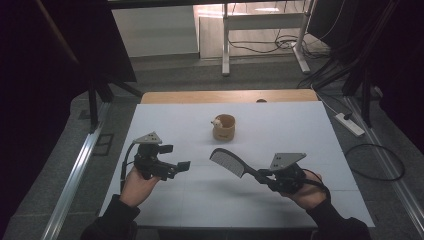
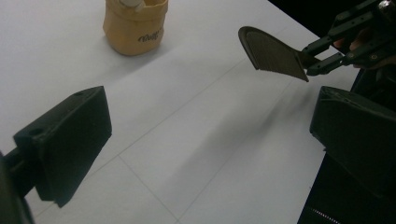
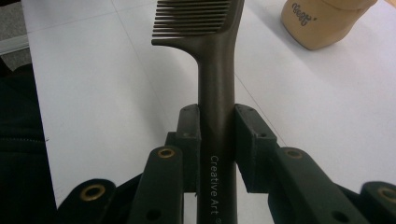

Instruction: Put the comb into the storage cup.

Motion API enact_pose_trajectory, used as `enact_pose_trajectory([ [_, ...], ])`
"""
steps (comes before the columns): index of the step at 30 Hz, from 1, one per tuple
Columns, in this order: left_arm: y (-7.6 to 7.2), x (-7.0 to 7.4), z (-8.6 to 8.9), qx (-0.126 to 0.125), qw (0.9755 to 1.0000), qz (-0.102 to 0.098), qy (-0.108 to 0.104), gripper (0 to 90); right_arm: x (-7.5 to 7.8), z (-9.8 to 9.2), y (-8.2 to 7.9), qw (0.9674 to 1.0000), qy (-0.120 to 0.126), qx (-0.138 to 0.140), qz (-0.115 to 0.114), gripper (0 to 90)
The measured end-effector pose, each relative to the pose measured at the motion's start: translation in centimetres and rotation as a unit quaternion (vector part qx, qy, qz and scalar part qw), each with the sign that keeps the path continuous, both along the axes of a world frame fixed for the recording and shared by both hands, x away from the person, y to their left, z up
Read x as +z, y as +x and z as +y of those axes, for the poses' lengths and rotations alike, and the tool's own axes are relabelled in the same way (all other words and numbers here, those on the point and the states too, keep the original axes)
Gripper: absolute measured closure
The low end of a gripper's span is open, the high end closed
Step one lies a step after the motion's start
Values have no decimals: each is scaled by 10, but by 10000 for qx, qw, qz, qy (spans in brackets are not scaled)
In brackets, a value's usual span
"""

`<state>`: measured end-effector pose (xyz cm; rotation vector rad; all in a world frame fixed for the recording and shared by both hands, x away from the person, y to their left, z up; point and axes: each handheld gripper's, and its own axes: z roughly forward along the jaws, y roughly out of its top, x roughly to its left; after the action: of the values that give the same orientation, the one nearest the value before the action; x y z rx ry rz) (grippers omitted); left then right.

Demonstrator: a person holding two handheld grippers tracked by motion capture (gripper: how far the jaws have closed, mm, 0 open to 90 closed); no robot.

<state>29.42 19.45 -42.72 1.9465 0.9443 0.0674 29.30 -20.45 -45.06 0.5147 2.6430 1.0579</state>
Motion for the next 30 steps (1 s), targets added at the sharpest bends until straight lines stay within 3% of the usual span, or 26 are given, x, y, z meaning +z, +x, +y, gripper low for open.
enact_pose_trajectory([
  [17, 19, 6, -19, -351, 9992, 17, -210, 0, 3, 4, -2, 9998, 119, 70, -140, 728],
  [30, 31, 9, -32, -699, 9967, 33, -410, 0, 4, 8, -5, 9993, 179, 134, -294, 728],
])
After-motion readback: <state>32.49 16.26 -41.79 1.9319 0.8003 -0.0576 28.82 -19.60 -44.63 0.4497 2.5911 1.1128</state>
